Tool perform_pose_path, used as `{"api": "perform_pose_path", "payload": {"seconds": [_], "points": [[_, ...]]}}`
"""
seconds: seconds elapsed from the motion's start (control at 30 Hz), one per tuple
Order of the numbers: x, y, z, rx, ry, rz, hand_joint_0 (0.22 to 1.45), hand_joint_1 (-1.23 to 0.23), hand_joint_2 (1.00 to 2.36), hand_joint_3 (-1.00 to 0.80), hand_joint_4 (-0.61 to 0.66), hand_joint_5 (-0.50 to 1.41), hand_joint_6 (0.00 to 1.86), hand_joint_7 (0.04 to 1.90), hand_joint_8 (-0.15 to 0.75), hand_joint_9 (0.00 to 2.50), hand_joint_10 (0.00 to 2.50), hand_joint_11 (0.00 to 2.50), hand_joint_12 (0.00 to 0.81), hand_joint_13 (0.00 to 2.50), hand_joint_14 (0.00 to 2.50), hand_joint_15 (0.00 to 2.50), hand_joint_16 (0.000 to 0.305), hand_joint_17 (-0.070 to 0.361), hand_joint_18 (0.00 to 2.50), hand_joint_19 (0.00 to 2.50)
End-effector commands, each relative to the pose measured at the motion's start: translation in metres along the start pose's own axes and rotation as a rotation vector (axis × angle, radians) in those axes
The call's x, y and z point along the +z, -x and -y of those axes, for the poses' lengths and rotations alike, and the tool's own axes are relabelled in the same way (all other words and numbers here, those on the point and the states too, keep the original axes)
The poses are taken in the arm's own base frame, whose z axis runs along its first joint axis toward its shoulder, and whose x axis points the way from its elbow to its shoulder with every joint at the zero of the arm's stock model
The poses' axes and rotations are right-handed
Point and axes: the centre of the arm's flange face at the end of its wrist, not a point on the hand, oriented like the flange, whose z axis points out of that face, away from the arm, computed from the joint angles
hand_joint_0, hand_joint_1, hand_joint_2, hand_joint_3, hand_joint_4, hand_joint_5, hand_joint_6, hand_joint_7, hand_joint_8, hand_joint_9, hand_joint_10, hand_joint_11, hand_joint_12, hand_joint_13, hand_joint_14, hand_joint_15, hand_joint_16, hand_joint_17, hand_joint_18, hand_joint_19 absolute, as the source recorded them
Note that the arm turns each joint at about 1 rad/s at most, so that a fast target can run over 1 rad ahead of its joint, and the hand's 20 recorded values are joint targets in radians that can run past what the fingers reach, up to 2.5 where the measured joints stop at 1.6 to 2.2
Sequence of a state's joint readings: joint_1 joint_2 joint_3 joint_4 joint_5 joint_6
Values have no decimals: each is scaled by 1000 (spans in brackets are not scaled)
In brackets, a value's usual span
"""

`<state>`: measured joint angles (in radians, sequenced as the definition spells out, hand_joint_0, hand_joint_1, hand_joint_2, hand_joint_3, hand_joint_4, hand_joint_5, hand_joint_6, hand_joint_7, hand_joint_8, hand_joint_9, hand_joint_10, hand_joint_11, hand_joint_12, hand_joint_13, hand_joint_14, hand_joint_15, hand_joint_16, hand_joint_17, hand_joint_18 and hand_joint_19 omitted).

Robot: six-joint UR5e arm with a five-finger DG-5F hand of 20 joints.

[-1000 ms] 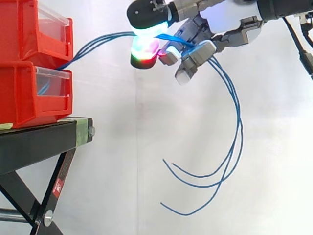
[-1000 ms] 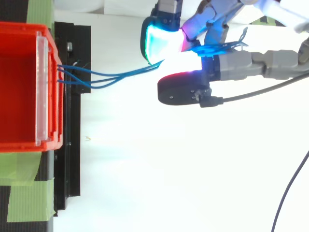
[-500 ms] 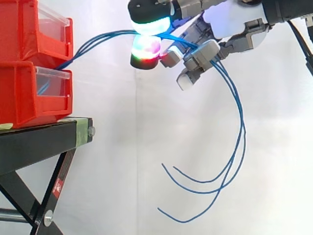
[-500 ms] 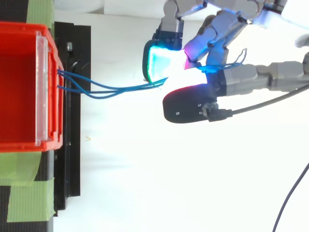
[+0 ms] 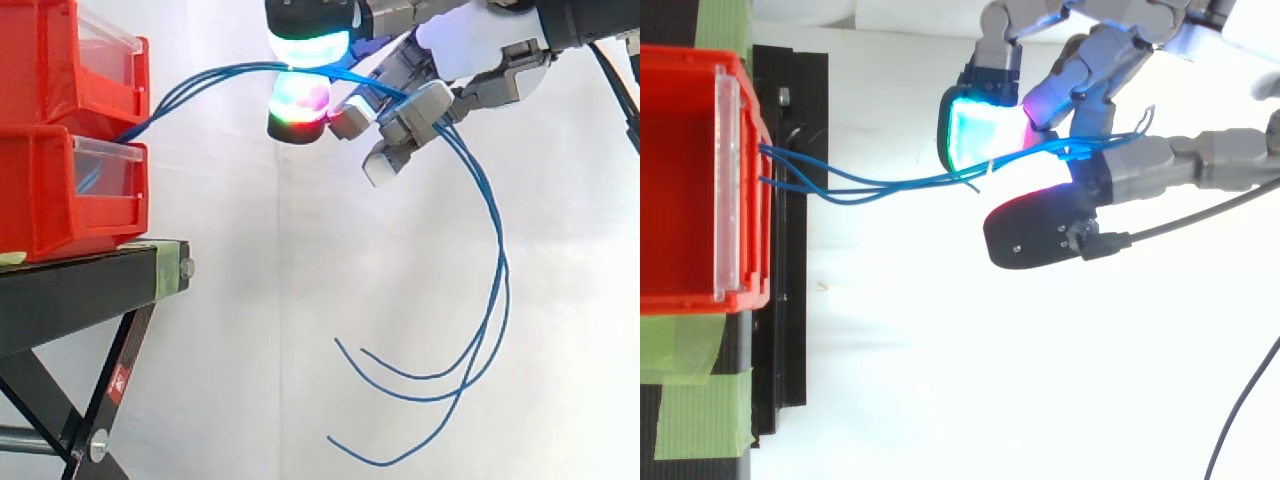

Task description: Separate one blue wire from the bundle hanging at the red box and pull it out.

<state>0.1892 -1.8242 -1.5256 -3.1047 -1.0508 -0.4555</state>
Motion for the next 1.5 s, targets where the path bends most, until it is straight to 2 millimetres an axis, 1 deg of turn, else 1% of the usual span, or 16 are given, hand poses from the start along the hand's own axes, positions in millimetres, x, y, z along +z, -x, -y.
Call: {"api": "perform_pose_path", "payload": {"seconds": [0.0,0.17,0.27,0.4,0.57,0.63,0.67,0.93,1.13,1.27,1.37,1.47], "points": [[0,0,0,0,-1,0,533,-737,1002,-480,215,-228,861,1148,337,974,10,1428,341,1190,587,1482,62,139,701,809],[0,0,0,1,1,1,529,-724,1000,-497,215,-225,862,1129,346,994,10,1429,341,1206,567,1479,62,140,714,807],[0,1,0,1,0,2,537,-686,1001,-479,212,-216,860,1136,338,1021,10,1413,343,1232,584,1479,62,139,726,809],[0,0,0,1,1,1,551,-653,1003,-459,211,-209,857,1146,332,1050,9,1456,332,1250,579,1473,61,137,741,810],[0,0,-1,0,1,0,569,-630,1007,-428,210,-199,855,1157,334,1087,10,1437,326,1277,561,1505,60,135,765,810],[0,-1,0,0,0,-1,576,-623,1010,-406,214,-196,854,1167,333,1104,10,1442,323,1289,565,1478,59,134,770,804],[0,0,-1,0,1,0,585,-623,1010,-393,212,-194,854,1170,334,1109,10,1423,321,1298,550,1518,59,133,779,803],[0,0,-1,0,1,1,604,-693,1018,-301,208,-191,864,1201,336,1118,10,1448,319,1314,504,1552,59,133,794,801],[0,-1,0,0,0,-1,614,-752,1021,-244,184,-193,867,1260,325,1108,10,1459,319,1319,482,1562,59,133,798,801],[0,1,0,1,0,2,622,-790,1022,-231,161,-206,889,1198,326,1068,10,1484,327,1292,465,1573,59,133,784,809],[0,0,0,0,-1,2,640,-861,1023,-215,182,-225,895,1189,323,995,9,1475,325,1251,435,1583,59,133,754,791],[0,1,0,1,0,2,663,-888,1024,-198,221,-241,901,1184,320,944,9,1475,328,1236,417,1599,60,135,749,781]]}}
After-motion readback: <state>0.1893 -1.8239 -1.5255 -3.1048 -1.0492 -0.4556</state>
